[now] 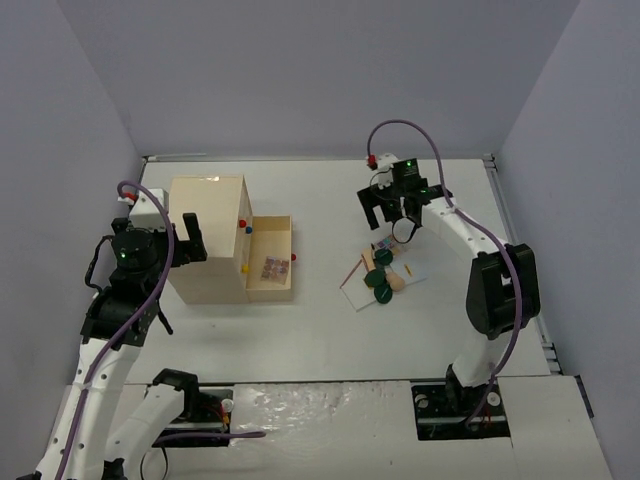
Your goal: Organize the makeup
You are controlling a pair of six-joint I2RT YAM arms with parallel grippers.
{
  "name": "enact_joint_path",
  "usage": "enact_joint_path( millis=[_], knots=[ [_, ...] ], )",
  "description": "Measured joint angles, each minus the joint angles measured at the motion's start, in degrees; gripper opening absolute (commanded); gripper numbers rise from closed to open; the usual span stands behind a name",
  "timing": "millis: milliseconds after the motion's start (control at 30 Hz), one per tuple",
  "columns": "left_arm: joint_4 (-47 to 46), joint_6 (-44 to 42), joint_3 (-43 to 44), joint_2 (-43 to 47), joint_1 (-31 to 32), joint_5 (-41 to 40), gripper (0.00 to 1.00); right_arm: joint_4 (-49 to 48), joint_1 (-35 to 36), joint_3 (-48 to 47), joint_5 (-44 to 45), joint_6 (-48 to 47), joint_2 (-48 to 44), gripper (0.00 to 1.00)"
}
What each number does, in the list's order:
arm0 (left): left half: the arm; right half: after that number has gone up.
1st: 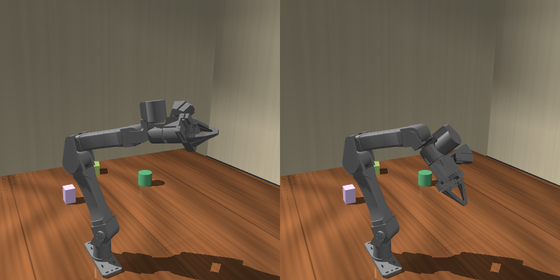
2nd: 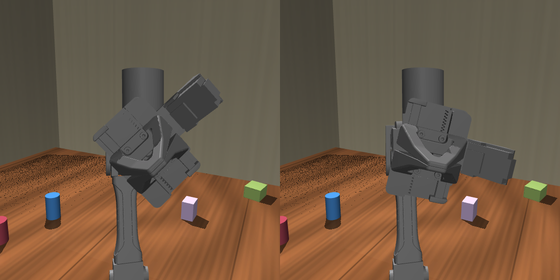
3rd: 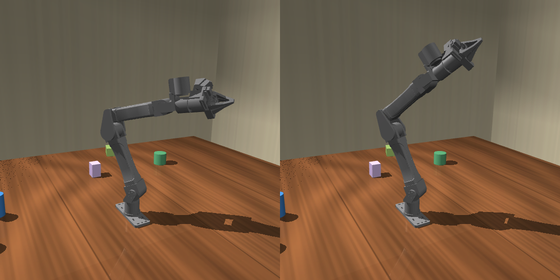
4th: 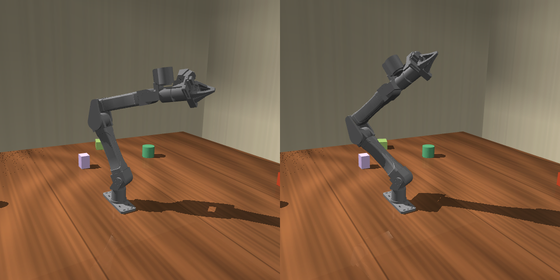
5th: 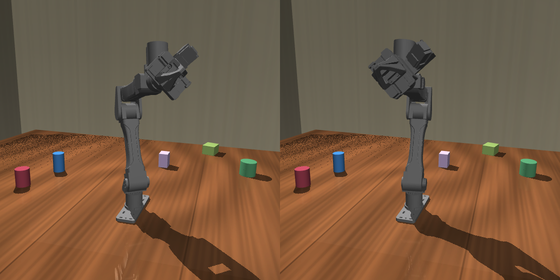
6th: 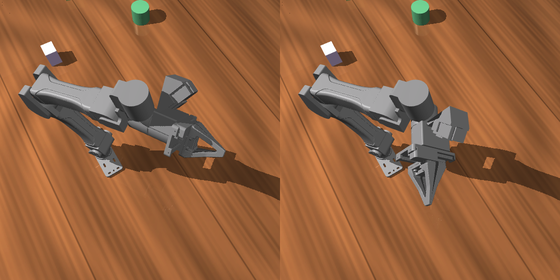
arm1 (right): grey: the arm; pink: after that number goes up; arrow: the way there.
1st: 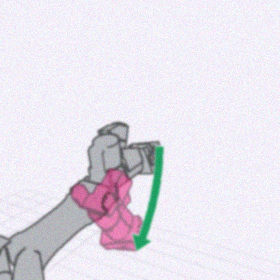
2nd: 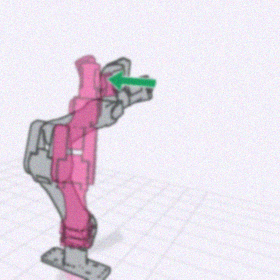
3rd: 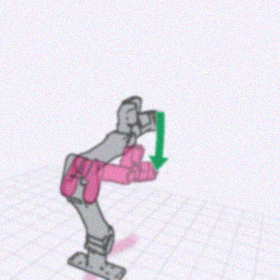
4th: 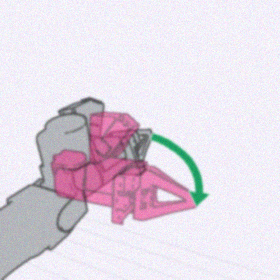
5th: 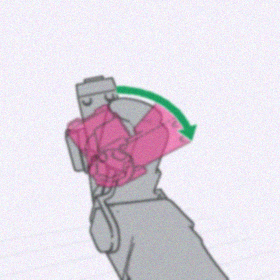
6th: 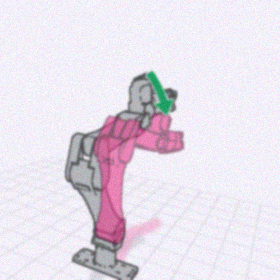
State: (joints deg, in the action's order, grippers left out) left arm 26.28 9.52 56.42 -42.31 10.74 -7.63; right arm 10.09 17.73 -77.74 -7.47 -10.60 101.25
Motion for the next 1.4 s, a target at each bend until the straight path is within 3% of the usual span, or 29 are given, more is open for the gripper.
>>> enact_joint_path(
  millis=[300, 1400],
  knots=[
    [0.0, 0.1, 0.0, -0.3, 0.0, 0.3, 0.97, 0.0, -4.6, 4.0, 1.9, 3.3, 2.1, 0.98],
    [0.0, 0.1, 0.0, -0.3, 0.0, 0.8, 0.97, -2.1, -3.8, 6.0, -0.5, 2.7, 9.8, 0.97]
  ],
)
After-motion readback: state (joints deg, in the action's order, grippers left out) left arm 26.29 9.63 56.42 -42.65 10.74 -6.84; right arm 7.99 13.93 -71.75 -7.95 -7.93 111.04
